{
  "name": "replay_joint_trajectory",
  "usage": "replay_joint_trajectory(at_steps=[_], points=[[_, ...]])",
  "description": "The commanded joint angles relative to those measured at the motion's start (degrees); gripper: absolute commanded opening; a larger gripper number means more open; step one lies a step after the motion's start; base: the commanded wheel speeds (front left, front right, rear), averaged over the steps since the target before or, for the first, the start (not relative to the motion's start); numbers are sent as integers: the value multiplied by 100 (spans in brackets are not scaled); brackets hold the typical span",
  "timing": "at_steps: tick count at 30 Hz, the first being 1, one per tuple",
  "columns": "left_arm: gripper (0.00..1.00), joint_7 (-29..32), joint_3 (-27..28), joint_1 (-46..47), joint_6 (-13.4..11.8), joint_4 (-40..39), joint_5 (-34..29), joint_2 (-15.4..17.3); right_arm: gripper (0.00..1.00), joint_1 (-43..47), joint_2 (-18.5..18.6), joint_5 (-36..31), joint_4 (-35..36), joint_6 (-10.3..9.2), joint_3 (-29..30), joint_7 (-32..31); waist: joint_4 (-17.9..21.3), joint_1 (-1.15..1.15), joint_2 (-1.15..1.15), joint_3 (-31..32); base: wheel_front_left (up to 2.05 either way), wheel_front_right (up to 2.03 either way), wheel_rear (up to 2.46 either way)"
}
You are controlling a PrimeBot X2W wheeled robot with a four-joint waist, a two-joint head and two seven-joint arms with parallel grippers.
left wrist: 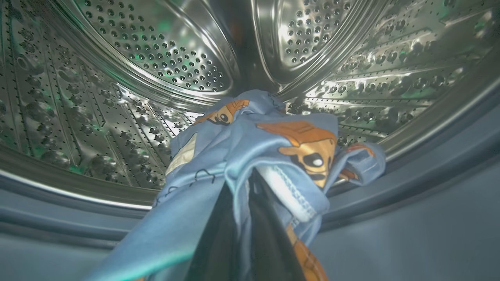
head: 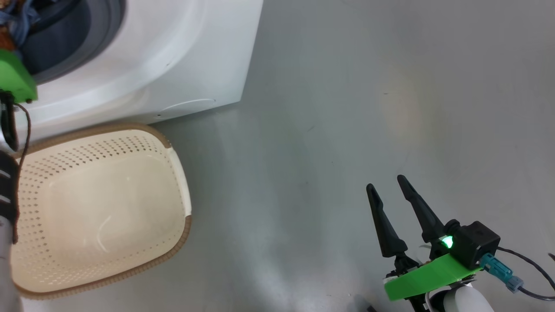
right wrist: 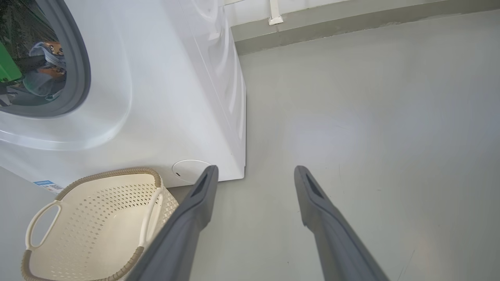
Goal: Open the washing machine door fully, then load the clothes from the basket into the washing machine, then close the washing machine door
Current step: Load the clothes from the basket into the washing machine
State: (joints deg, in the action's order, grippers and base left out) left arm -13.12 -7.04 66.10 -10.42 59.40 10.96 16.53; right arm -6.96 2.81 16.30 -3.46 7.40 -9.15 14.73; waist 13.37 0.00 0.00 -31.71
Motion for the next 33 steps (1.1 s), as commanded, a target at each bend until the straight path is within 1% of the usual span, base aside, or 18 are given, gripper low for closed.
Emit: replay_joint_trajectory(at_steps=[1, 4, 7, 9, 13, 17, 22, 27, 33], points=[[0, -110, 203, 146, -32, -143, 114, 274, 100, 85, 7, -12, 118, 9, -174, 27, 71, 0, 0, -42, 0, 0, 0], [0, -164, 380, 242, -80, -164, 249, 338, 100, 90, 7, 1, 111, 9, -246, 27, 172, 0, 0, -107, 0, 0, 0], [0, -179, 427, 314, -109, -201, 254, 411, 100, 104, 7, 20, 104, 9, -306, 27, 260, 0, 0, -138, 0, 0, 0], [0, -183, 582, 410, -132, -293, 360, 463, 100, 131, 7, 38, 107, 9, -359, 27, 354, 0, 0, -183, 0, 0, 0], [0, -185, 1029, 567, -241, -695, 600, 553, 100, 193, 7, 60, 113, 9, -431, 27, 524, 0, 0, -329, 0, 0, 0], [0, -186, 1627, 671, -324, -930, 966, 523, 100, 271, 7, 79, 118, 9, -492, 27, 655, 0, 0, -492, 0, 0, 0], [0, -187, 2098, 825, -264, -938, 1225, 399, 100, 354, 7, 108, 141, 9, -546, 27, 719, 0, 0, -661, 0, 0, 0], [0, -187, 2224, 1121, -165, -935, 1164, 351, 100, 337, 7, 115, 182, 9, -619, 27, 744, 0, 0, -850, 0, 0, 0], [0, -187, 2435, 1440, -52, -1251, 1050, 285, 100, 340, 7, 135, 212, 9, -664, 27, 796, 0, 0, -942, 0, 0, 0]])
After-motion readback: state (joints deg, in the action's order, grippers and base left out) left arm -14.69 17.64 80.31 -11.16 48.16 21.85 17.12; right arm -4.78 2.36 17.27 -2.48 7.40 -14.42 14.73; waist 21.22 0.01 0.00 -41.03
